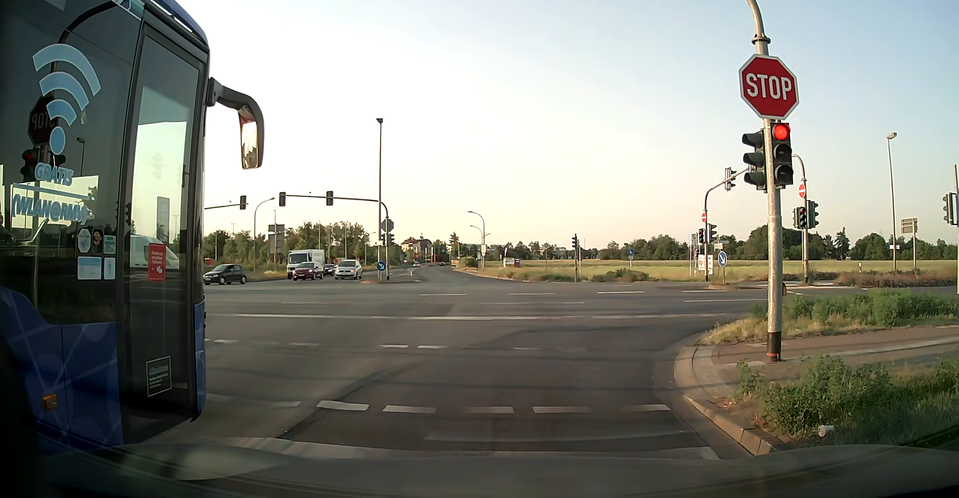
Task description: Follow the waypoints while adhering to traffic rules and regulations
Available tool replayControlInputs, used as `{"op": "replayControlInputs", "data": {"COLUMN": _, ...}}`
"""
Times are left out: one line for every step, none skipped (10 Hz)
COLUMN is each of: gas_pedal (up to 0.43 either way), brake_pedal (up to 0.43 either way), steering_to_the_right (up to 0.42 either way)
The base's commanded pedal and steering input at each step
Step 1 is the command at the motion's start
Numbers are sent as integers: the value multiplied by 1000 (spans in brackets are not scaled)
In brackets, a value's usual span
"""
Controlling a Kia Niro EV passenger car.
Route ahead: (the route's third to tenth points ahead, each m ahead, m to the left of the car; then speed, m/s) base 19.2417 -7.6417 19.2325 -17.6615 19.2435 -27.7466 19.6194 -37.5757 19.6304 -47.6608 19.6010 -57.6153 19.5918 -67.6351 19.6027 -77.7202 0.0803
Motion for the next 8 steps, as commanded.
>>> {"op": "replayControlInputs", "data": {"gas_pedal": 0, "brake_pedal": 232, "steering_to_the_right": 4}}
{"op": "replayControlInputs", "data": {"gas_pedal": 0, "brake_pedal": 232, "steering_to_the_right": 4}}
{"op": "replayControlInputs", "data": {"gas_pedal": 0, "brake_pedal": 232, "steering_to_the_right": 4}}
{"op": "replayControlInputs", "data": {"gas_pedal": 0, "brake_pedal": 232, "steering_to_the_right": 4}}
{"op": "replayControlInputs", "data": {"gas_pedal": 0, "brake_pedal": 232, "steering_to_the_right": 4}}
{"op": "replayControlInputs", "data": {"gas_pedal": 0, "brake_pedal": 232, "steering_to_the_right": 3}}
{"op": "replayControlInputs", "data": {"gas_pedal": 0, "brake_pedal": 232, "steering_to_the_right": 4}}
{"op": "replayControlInputs", "data": {"gas_pedal": 0, "brake_pedal": 232, "steering_to_the_right": 4}}
